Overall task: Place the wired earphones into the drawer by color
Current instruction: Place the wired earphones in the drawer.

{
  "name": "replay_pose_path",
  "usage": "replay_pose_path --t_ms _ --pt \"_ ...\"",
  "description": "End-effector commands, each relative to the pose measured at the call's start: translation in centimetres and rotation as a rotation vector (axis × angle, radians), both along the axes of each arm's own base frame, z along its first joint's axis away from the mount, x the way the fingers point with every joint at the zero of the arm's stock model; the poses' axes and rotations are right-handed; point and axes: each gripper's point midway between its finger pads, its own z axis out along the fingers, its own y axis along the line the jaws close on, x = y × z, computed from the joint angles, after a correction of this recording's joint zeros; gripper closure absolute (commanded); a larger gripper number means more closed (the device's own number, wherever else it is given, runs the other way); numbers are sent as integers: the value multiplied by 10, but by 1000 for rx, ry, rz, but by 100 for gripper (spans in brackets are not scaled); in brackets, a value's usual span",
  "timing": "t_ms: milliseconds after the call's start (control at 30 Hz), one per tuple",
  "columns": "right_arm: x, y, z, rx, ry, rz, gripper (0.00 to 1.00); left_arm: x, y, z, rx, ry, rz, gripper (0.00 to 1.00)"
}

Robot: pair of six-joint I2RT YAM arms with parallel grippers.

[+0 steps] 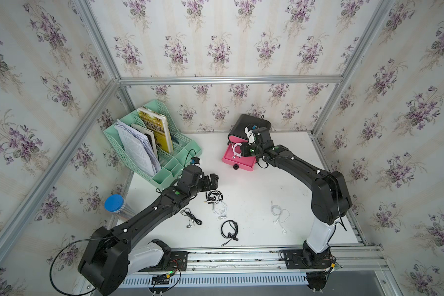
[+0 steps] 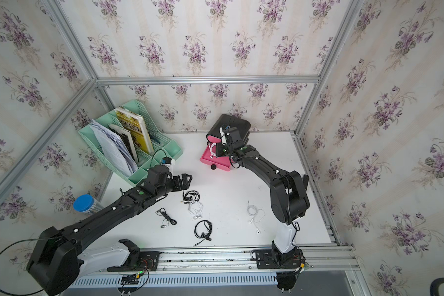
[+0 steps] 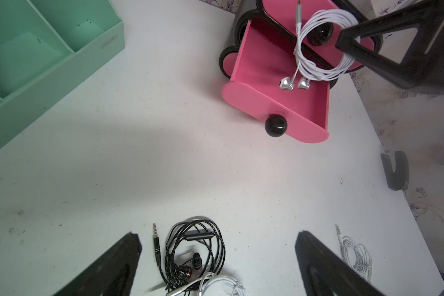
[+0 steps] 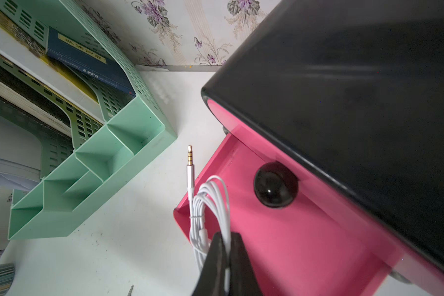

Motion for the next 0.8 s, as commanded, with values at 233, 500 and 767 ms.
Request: replay_pose_path --t_ms 233,500,767 --pt "6 8 -22 -30 17 0 98 2 1 -1 -2 -1 11 1" --pt "6 12 -33 -35 36 5 97 2 0 0 -4 -2 12 1" --pt "6 12 -35 -37 49 3 79 2 1 -1 -3 -2 13 1"
